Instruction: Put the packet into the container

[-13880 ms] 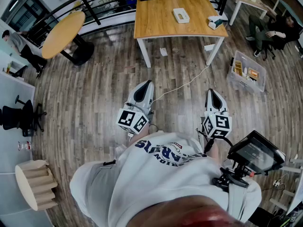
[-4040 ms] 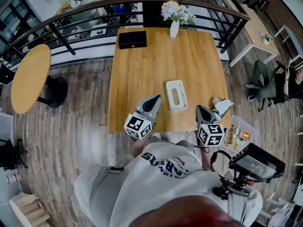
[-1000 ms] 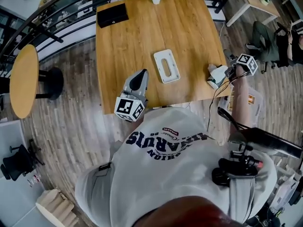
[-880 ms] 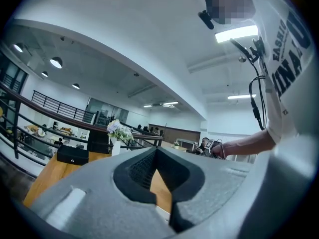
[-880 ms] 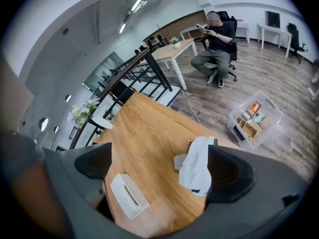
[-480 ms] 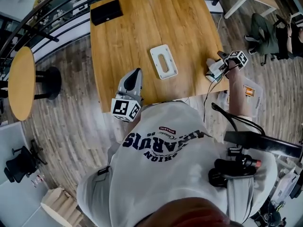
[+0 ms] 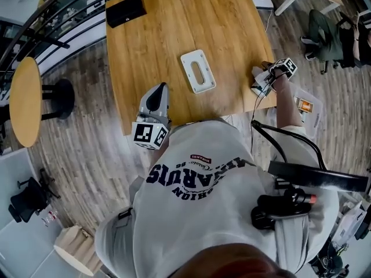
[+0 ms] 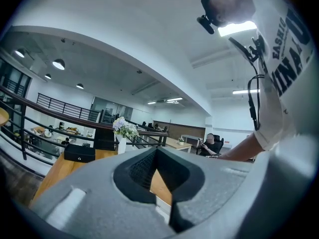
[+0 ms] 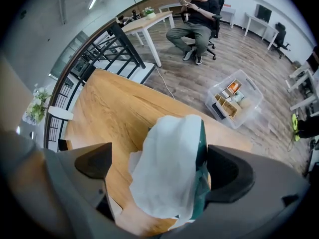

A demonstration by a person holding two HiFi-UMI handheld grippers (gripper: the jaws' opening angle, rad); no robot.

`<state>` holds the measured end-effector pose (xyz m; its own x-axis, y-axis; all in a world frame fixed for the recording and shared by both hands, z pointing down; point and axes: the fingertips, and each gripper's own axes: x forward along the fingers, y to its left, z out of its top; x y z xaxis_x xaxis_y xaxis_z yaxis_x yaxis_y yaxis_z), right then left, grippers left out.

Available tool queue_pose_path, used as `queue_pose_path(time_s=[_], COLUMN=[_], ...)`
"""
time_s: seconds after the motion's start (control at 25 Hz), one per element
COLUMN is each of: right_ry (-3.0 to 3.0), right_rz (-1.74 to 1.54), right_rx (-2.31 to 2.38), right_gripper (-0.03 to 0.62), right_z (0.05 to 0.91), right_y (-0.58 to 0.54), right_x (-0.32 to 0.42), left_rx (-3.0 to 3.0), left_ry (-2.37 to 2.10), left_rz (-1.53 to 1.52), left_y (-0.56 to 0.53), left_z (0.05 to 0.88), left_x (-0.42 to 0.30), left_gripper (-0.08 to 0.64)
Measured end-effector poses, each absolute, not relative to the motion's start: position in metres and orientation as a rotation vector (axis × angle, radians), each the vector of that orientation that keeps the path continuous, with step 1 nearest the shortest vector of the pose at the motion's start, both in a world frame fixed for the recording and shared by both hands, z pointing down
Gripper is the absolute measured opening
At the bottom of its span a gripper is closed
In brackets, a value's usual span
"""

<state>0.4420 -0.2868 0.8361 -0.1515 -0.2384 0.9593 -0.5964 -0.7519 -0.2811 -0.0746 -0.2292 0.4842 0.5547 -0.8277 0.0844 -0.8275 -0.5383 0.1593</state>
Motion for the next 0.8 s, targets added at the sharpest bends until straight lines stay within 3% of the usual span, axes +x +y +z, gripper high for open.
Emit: queue_pose_path(time_s=[0.8], right_ry=[-0.728], right_rz=[1.977], right_rx=[1.794], right_gripper=[0.586], right_z=[0.892], right_y=[-0.256], right_x=[0.445], left_rx=[2.563], left_ry=[-1.480], left_rz=[0.056], left_y=[-0.224], left_z=[0.487], left_x=[-0.086], left_gripper=[-0.003])
